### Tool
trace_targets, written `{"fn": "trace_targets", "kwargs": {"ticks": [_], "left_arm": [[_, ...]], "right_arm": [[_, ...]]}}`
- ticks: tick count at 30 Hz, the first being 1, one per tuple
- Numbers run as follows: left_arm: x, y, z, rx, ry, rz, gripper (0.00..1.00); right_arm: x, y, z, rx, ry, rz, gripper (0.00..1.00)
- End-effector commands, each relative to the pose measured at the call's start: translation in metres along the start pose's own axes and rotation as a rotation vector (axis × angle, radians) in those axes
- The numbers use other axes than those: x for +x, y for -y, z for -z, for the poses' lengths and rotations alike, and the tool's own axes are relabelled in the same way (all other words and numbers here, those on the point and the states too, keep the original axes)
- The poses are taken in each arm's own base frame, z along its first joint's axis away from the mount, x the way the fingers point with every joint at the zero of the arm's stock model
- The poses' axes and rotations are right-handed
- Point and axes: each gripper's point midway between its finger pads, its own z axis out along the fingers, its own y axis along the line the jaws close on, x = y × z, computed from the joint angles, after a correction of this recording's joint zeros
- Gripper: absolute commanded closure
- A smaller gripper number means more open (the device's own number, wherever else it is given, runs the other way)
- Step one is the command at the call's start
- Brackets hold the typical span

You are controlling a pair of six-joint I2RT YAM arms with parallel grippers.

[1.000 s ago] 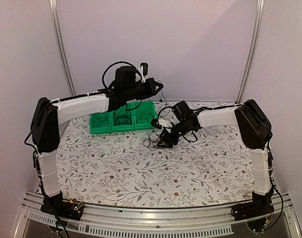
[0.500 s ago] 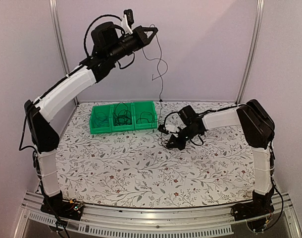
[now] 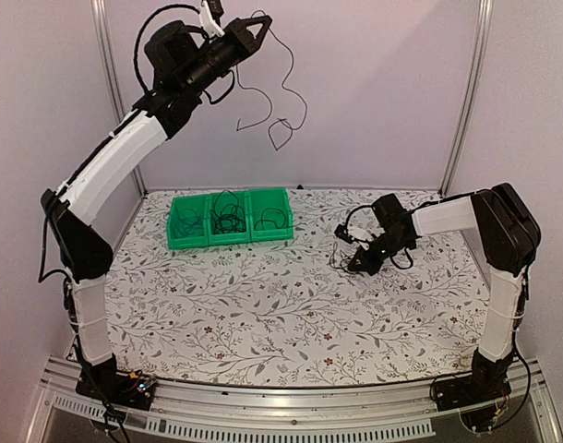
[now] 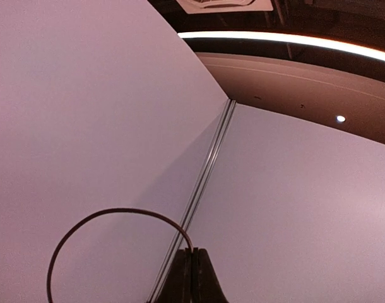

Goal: Untangle the cables

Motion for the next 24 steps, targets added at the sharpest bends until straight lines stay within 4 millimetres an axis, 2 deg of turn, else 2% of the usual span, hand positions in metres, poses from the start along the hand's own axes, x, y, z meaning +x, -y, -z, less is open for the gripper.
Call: {"fn": "trace_targets", "kwargs": {"ticks": [1, 16, 24], "left_arm": [[0.027, -0.034, -0.006, -0.052, -0.041, 0.028, 1.0], [0.071, -0.087, -0.003, -0.144, -0.119, 0.04, 1.0], [0.086, -0.104, 0.002, -0.172, -0.146, 0.045, 1.0]], "right_arm": [[0.028, -0.003, 0.002, 0.01, -0.09, -0.068, 1.0], [0.032, -0.006, 0.003, 0.01, -0.093, -0.102, 0.93], [0.034, -0.009, 0.004, 0.004, -0.094, -0.119, 0.92]]}}
